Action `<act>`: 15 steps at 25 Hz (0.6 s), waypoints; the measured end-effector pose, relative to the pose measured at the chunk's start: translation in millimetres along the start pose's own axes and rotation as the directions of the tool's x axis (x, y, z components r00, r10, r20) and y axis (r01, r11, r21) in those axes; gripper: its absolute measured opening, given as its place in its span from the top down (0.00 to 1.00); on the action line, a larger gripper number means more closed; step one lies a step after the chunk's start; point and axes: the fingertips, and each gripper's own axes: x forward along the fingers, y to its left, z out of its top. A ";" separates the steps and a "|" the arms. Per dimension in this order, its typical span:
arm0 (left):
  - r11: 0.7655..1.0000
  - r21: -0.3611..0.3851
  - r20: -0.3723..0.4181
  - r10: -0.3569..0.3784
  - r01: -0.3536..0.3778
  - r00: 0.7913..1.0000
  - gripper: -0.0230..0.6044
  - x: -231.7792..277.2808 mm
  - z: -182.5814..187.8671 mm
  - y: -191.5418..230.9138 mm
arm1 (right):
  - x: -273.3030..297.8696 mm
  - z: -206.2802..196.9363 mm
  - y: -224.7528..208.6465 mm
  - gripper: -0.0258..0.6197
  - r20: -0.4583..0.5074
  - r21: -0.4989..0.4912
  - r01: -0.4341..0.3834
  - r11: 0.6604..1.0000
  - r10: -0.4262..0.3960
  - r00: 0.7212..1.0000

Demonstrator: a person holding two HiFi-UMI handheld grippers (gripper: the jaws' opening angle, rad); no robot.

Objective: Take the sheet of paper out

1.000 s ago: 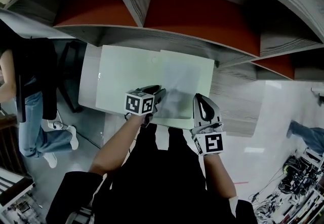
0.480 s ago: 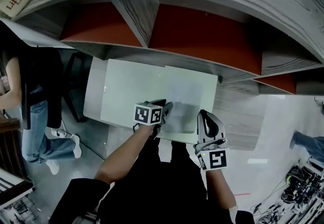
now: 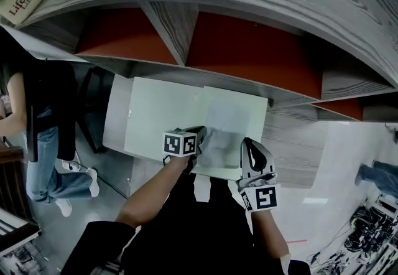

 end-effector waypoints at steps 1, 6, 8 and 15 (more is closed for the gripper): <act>1.000 -0.006 0.004 -0.003 0.003 1.000 0.95 -1.3 1.4 1.1 | 0.3 -0.8 0.6 0.92 -0.003 0.000 -0.001 1.000 0.001 1.000; 1.000 0.001 0.015 0.003 -0.003 1.000 0.95 -13.3 5.3 9.5 | 1.6 -1.8 4.3 0.92 -0.008 0.005 0.000 1.000 0.000 1.000; 1.000 0.006 0.016 0.003 -0.004 1.000 0.95 -19.2 5.6 12.4 | 2.6 2.8 6.0 0.92 0.006 0.016 0.003 1.000 -0.003 1.000; 1.000 0.018 0.040 0.020 -0.020 0.999 0.95 -41.0 10.4 24.1 | 14.6 20.3 26.1 0.92 0.040 0.003 -0.044 0.999 0.043 0.998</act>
